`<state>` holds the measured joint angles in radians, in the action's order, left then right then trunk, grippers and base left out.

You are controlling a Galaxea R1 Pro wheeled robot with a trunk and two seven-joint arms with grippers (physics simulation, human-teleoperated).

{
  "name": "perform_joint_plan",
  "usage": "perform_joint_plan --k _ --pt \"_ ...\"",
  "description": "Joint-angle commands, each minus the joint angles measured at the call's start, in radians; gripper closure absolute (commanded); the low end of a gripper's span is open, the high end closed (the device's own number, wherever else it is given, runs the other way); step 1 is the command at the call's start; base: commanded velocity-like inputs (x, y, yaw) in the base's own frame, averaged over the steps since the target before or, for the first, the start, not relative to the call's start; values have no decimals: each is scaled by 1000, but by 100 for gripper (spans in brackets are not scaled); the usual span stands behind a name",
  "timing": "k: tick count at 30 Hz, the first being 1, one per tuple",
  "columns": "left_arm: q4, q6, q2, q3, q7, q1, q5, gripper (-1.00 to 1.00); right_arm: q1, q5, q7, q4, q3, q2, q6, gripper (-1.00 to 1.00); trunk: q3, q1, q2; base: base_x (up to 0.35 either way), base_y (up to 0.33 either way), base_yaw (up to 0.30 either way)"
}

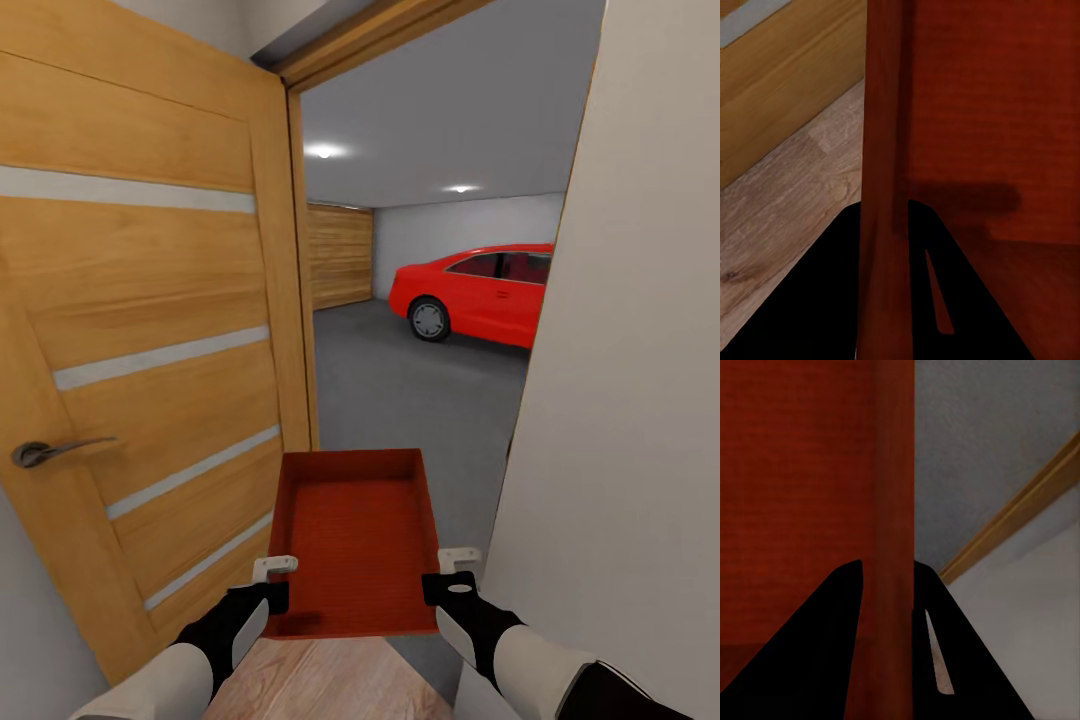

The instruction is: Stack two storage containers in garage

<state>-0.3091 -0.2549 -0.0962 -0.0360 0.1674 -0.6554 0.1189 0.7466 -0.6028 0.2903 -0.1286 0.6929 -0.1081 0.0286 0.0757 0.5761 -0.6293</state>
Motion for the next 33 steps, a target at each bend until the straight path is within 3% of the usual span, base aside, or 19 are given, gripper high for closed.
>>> perform_joint_plan --k 1,8,20,33 --pt "-5 21 1 16 9 -1 -13 100 0 -22 1 12 -3 1 2 100 2 0 -2 20 15 0" --pt "-5 22 1 16 10 -1 -13 100 0 -22 1 12 -3 0 2 100 2 0 -2 2 2 -33" --pt "-5 20 1 16 9 -1 -12 100 0 -22 1 12 -3 -1 3 100 2 0 -2 1 8 -230" --pt "-5 20 1 16 3 -1 -12 100 0 -22 1 12 -2 -2 3 100 2 0 -2 107 260 -242"
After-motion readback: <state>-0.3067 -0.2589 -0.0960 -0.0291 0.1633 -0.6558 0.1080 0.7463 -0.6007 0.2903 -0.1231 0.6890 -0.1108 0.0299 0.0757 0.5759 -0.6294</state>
